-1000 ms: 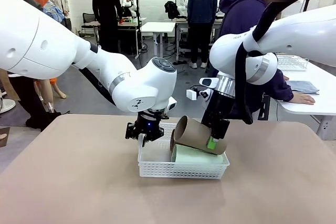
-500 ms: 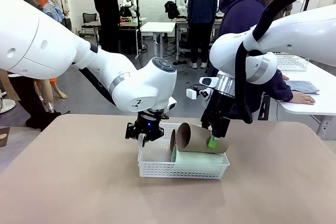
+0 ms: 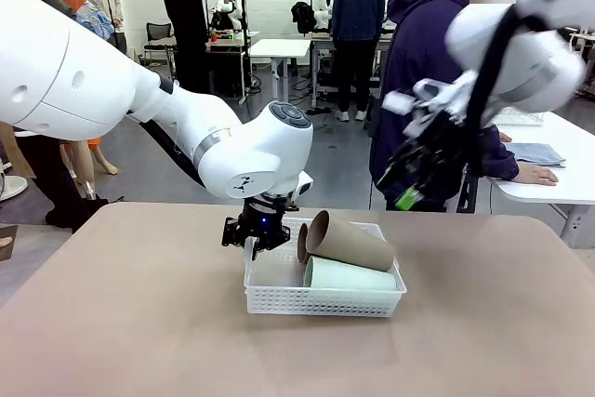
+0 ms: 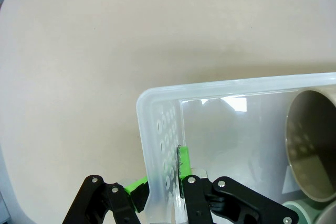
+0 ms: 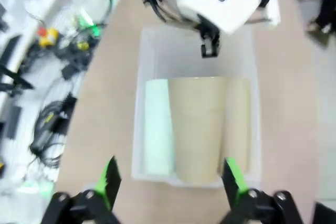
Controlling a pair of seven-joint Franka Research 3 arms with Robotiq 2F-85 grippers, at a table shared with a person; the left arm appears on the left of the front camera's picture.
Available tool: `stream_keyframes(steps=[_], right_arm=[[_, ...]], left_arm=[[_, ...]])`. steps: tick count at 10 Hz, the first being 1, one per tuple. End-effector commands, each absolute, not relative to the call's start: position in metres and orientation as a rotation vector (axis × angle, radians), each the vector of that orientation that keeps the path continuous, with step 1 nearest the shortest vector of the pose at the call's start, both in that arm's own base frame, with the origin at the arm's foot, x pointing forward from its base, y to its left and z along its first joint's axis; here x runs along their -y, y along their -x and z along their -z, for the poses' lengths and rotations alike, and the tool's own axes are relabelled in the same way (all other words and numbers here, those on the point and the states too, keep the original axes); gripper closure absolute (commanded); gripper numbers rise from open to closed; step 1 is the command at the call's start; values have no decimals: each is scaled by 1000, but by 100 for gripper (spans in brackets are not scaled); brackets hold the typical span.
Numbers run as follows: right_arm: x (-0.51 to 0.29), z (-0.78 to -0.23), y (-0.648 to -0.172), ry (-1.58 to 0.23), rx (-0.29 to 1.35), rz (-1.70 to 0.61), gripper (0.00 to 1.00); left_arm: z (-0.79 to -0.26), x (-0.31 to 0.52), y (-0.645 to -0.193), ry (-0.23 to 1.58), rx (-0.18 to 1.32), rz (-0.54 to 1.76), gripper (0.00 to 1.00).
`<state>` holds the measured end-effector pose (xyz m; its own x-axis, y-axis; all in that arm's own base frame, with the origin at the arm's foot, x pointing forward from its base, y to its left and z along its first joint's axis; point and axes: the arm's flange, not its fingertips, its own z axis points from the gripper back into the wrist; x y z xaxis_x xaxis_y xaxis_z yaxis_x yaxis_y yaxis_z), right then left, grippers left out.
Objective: Clean and organize the cups into the basket.
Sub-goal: Pick up the Reusable plastic cup from the right side of the table and stack it inside the Organizing basket in the center of the table.
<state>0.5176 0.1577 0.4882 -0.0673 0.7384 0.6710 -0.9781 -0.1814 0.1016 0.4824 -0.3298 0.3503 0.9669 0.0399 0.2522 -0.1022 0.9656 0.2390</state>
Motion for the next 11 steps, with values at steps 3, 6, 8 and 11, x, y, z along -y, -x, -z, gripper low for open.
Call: stream_keyframes(steps=[3, 6, 8, 11], right_arm=[[-9, -480, -436, -929, 741, -1523, 0], [83, -462, -376, -932, 858, -1300, 0], [105, -448, -369, -893, 909, -1223, 0], [123, -449, -366, -905, 888, -1206, 0]], left_arm=[[-350, 329, -481, -255, 248, -75, 100], [-350, 329, -481, -255, 248, -75, 100], [-350, 329, -481, -255, 248, -75, 100], [-350, 329, -481, -255, 248, -75, 100]])
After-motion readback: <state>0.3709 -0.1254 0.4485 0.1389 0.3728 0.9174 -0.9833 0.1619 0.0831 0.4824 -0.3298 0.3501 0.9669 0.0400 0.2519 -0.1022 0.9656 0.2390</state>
